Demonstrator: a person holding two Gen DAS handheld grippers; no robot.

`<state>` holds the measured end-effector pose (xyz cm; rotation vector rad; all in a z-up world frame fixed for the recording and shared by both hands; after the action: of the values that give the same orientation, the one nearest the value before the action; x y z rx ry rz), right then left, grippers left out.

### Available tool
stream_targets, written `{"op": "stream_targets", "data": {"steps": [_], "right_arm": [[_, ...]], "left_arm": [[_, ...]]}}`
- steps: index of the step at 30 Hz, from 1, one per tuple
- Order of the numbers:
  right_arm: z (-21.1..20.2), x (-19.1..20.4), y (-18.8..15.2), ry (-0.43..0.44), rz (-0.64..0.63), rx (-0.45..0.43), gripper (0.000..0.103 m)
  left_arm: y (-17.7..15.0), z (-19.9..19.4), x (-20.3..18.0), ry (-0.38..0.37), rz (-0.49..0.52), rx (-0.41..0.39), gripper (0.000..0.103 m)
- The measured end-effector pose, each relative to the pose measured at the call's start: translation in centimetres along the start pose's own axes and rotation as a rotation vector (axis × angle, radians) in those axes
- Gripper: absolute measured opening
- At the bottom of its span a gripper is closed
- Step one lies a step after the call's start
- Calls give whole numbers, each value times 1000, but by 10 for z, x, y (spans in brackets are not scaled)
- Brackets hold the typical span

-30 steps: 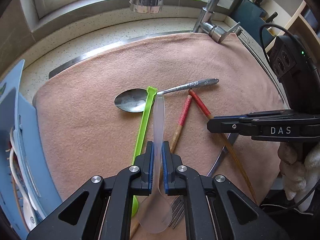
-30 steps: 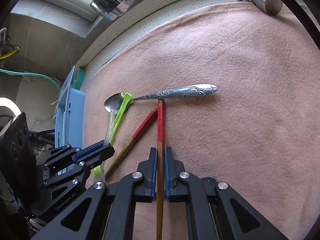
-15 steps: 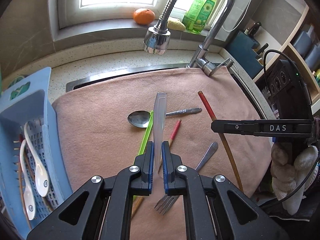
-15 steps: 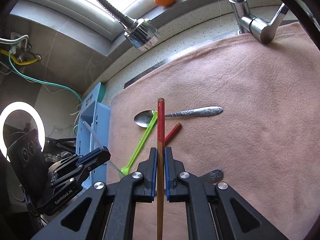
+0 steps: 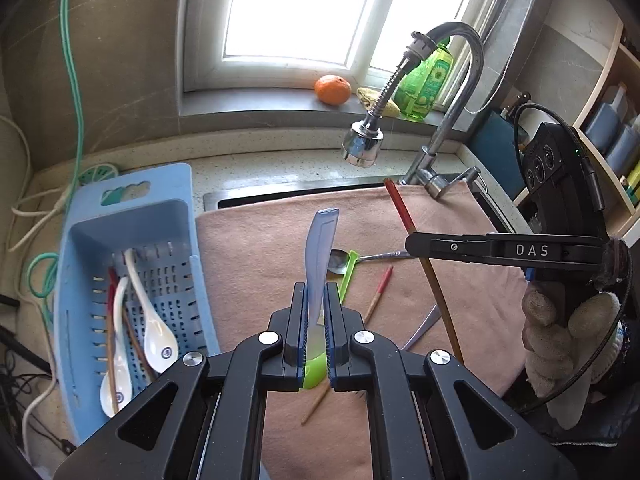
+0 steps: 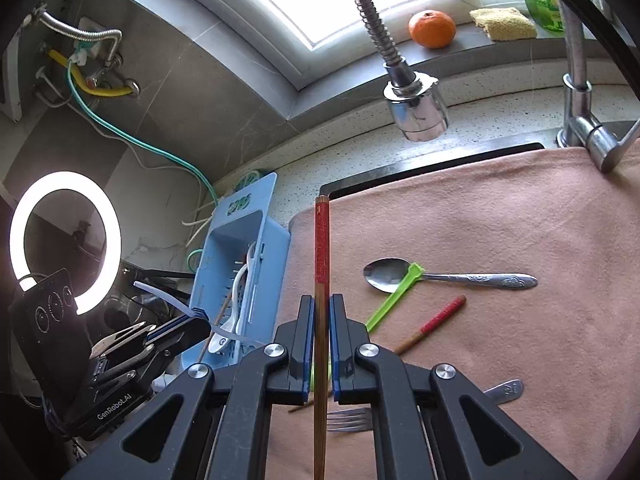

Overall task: Organize utensils
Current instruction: 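Carry the clear spoon with the left gripper while the right carries the chopstick to the basket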

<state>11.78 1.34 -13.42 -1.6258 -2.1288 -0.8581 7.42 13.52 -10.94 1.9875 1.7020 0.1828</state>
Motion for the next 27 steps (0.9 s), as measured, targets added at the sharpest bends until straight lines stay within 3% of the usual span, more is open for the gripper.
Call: {"op": "stream_targets", "data": {"steps": [12, 27], "right_arm": [[46, 72, 11, 59, -93, 38, 7], [122, 136, 19, 91, -177, 123, 7]], "left_arm": [[-28, -42, 55, 73, -92, -30, 6], [-55, -44, 100, 118, -162, 19, 6]]}}
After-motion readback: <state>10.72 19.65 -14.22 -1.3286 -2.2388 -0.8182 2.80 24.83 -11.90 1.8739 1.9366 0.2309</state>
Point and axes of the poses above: each gripper's, at about its wrist camera, not at the fingertips, and z roughly the way its jaws point, x to its left, y to its top, the point moved 8 cm from there along z, roughly the way its jaws point, and after that the axes turned 10 degrees about x, right-handed, at the moved point
